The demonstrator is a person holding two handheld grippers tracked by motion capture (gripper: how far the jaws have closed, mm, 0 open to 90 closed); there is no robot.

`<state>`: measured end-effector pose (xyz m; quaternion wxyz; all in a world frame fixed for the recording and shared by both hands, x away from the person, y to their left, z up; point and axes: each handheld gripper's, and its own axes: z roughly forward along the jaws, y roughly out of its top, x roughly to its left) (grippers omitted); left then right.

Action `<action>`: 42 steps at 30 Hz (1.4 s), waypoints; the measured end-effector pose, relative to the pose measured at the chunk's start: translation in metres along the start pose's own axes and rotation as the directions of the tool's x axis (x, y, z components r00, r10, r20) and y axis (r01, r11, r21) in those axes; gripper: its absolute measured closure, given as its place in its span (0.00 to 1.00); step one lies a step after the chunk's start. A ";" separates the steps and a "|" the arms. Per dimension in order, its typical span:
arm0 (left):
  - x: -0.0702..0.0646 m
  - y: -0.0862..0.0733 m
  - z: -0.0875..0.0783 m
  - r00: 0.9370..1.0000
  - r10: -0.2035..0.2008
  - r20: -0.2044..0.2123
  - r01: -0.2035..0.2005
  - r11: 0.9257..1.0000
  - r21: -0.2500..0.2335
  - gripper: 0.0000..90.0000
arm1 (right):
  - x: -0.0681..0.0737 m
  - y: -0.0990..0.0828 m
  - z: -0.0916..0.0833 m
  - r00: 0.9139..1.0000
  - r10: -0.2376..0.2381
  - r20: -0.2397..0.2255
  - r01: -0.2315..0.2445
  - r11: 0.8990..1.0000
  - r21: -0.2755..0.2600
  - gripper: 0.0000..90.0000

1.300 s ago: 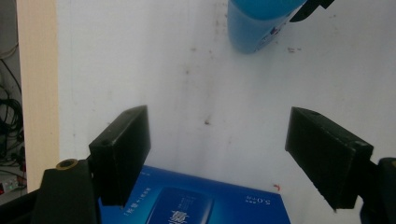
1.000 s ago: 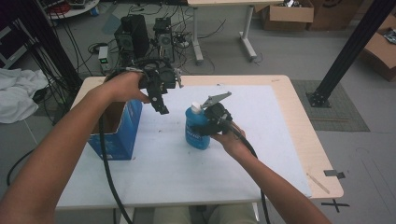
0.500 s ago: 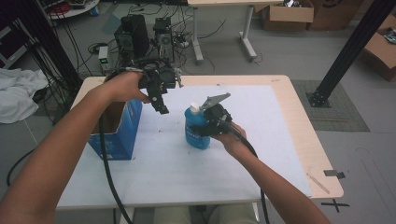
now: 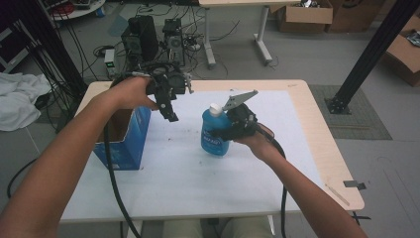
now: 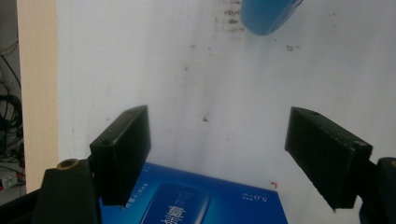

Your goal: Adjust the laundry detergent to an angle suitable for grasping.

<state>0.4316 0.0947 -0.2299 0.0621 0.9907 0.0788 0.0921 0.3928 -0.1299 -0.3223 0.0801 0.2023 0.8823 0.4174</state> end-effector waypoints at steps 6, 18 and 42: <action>-0.002 0.002 -0.001 1.000 0.000 0.002 0.000 1.000 0.002 0.26 | 0.002 -0.002 -0.012 0.996 -0.060 -0.060 0.061 0.998 0.011 0.49; -0.006 0.006 0.002 1.000 0.005 0.008 -0.005 1.000 0.011 0.26 | 0.010 -0.011 -0.018 0.968 -0.153 -0.197 0.151 0.988 -0.023 0.49; -0.005 0.003 0.004 1.000 0.001 0.007 -0.001 1.000 0.017 0.26 | 0.014 -0.016 0.010 0.895 -0.303 -0.327 0.316 0.949 -0.015 0.49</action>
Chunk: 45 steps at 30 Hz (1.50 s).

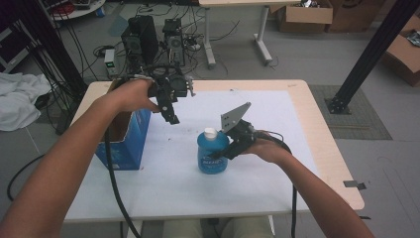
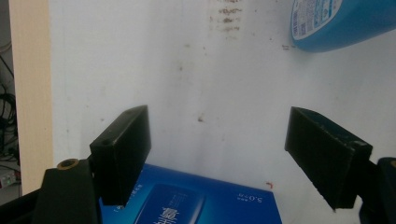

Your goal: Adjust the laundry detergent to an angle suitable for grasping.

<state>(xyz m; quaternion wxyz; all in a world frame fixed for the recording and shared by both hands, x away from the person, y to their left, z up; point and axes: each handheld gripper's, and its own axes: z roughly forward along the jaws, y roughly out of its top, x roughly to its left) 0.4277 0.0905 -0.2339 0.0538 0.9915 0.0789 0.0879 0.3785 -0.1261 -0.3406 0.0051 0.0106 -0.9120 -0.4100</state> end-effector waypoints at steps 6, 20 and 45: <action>0.000 -0.001 0.002 1.000 -0.002 0.003 0.002 1.000 0.000 0.26 | -0.002 -0.004 0.007 1.000 0.010 -0.012 -0.011 1.000 -0.006 0.49; 0.001 0.000 0.004 1.000 -0.002 0.005 0.002 1.000 0.001 0.26 | -0.002 -0.008 0.012 1.000 0.008 -0.016 -0.009 1.000 -0.016 0.48; 0.000 0.001 0.004 1.000 -0.002 0.006 0.002 1.000 -0.001 0.26 | -0.002 -0.008 0.012 1.000 0.025 -0.013 -0.025 1.000 -0.016 0.46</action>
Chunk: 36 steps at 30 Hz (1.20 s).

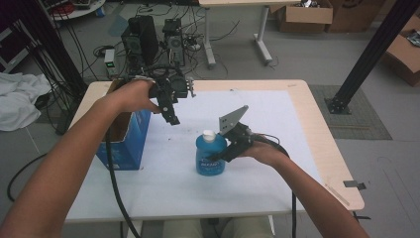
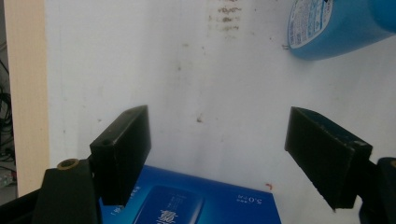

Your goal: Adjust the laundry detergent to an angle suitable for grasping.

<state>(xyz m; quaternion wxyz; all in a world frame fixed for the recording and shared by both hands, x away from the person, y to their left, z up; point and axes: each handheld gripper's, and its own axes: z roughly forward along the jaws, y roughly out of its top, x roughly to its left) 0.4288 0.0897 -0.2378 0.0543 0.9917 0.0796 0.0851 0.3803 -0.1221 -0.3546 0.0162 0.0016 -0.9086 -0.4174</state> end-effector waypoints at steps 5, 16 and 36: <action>-0.001 0.001 0.000 1.000 0.000 0.003 0.000 1.000 0.002 0.26 | 0.000 0.001 -0.001 1.000 0.004 0.006 -0.003 1.000 -0.010 0.43; -0.001 0.001 0.000 1.000 0.001 0.002 -0.001 1.000 0.005 0.26 | -0.001 0.000 -0.001 1.000 0.022 0.012 -0.022 1.000 -0.010 0.37; -0.001 0.001 0.001 1.000 -0.001 0.000 0.001 1.000 0.003 0.26 | -0.003 0.000 -0.001 0.999 0.040 0.015 -0.039 0.999 -0.020 0.29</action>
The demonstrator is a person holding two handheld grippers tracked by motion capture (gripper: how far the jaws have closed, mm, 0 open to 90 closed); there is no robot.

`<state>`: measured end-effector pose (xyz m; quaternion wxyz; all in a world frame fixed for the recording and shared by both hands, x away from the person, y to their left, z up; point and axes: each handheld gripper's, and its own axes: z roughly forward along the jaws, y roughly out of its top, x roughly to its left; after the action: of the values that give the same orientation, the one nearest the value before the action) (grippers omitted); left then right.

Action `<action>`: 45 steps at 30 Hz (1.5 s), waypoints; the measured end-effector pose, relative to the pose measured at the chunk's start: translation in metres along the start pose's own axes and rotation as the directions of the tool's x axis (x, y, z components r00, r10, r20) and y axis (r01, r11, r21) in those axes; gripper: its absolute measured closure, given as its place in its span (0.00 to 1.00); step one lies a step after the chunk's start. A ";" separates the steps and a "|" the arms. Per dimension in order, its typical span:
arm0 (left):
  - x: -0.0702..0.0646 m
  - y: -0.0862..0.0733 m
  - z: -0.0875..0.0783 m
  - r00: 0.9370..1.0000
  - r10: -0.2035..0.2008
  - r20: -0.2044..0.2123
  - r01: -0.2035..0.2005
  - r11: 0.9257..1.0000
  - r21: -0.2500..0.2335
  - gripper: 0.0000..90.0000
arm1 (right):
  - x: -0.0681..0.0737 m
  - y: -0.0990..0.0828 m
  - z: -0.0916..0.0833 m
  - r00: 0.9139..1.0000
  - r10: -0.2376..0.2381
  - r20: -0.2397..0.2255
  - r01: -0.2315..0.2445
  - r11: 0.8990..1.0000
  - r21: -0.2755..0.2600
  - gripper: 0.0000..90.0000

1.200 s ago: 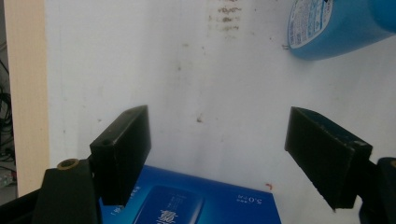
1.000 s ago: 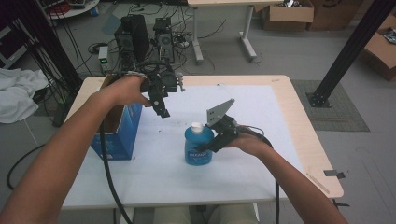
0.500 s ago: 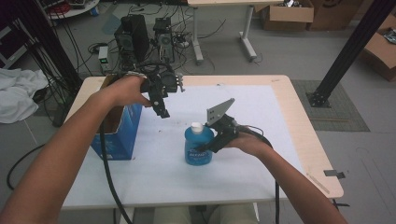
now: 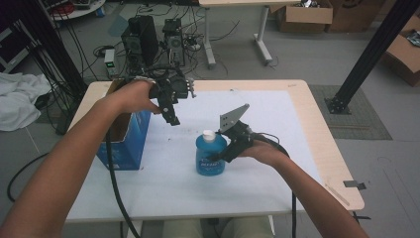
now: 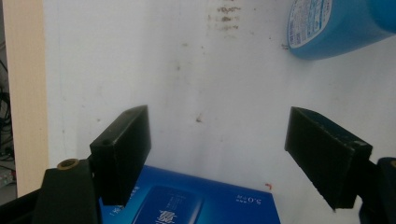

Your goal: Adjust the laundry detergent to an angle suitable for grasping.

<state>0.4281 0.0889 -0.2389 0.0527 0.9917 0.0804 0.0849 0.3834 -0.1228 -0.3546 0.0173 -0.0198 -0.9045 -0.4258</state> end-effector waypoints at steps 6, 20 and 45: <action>0.000 0.000 0.000 1.000 0.000 -0.002 0.000 1.000 0.004 0.26 | -0.001 -0.001 0.000 1.000 0.019 0.009 -0.019 1.000 -0.002 0.24; 0.000 -0.001 0.000 1.000 -0.001 -0.002 0.001 1.000 0.003 0.26 | 0.000 -0.001 -0.006 1.000 0.029 0.005 -0.029 1.000 -0.012 0.21; -0.004 0.002 -0.003 1.000 -0.007 -0.006 0.007 1.000 0.004 0.26 | 0.010 -0.008 -0.076 0.994 0.059 0.089 -0.062 0.998 0.032 0.18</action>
<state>0.4241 0.0867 -0.2363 0.0508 0.9913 0.0840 0.0877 0.3745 -0.1865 -0.3123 -0.0095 -0.0659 -0.9105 -0.4081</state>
